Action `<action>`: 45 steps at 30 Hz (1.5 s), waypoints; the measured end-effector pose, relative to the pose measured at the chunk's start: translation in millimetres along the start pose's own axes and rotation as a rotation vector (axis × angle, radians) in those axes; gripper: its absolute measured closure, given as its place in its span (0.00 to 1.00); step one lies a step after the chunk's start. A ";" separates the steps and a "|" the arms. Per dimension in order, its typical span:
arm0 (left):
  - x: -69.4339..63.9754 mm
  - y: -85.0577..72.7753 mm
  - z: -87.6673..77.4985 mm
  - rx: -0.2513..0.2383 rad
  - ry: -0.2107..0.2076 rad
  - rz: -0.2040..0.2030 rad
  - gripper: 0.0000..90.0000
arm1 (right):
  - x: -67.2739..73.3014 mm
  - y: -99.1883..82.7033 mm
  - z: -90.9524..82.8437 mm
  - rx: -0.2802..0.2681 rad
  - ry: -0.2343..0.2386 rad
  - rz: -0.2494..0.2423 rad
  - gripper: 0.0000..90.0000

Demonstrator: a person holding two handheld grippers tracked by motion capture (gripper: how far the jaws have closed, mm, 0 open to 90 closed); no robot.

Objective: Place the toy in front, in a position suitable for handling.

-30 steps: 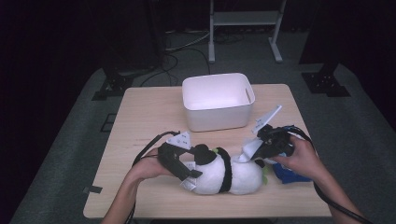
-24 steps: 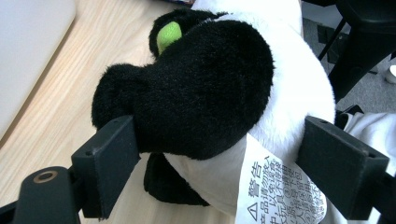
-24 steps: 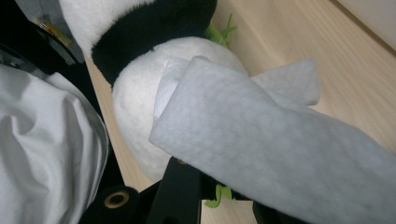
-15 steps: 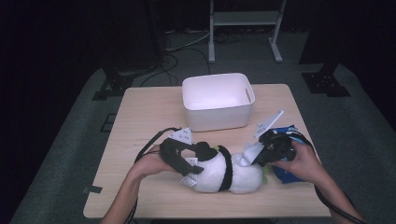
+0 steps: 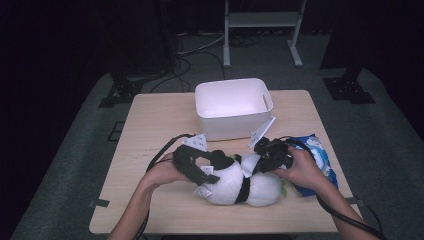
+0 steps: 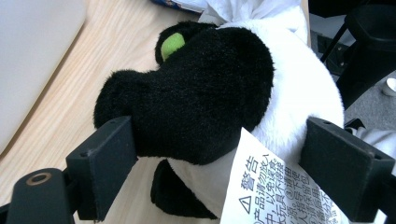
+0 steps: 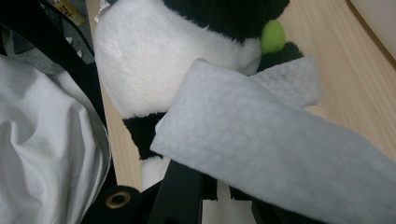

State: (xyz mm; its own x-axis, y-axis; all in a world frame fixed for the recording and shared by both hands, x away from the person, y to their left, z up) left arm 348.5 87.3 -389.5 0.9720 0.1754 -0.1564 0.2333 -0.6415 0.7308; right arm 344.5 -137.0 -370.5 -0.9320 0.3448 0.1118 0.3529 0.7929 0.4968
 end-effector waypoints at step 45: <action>-2.2 -8.9 14.4 -0.032 -0.056 0.029 0.49 | -18.1 -29.1 -17.8 -0.067 -0.019 0.080 0.94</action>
State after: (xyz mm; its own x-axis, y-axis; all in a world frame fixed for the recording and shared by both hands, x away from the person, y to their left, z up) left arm 344.7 81.8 -405.3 0.9785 0.1148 -0.1711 0.2051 -0.6213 0.7563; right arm 349.6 -175.2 -371.7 -0.8991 0.4156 0.1376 0.4194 0.7273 0.5432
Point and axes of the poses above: each handheld gripper's, and its own axes: z roughly forward along the jaws, y roughly out of its top, x roughly to its left, the point moved 3 cm from there along z, roughly forward along the jaws, and after that the axes turned 3 degrees about -y, right-handed, at the moved point
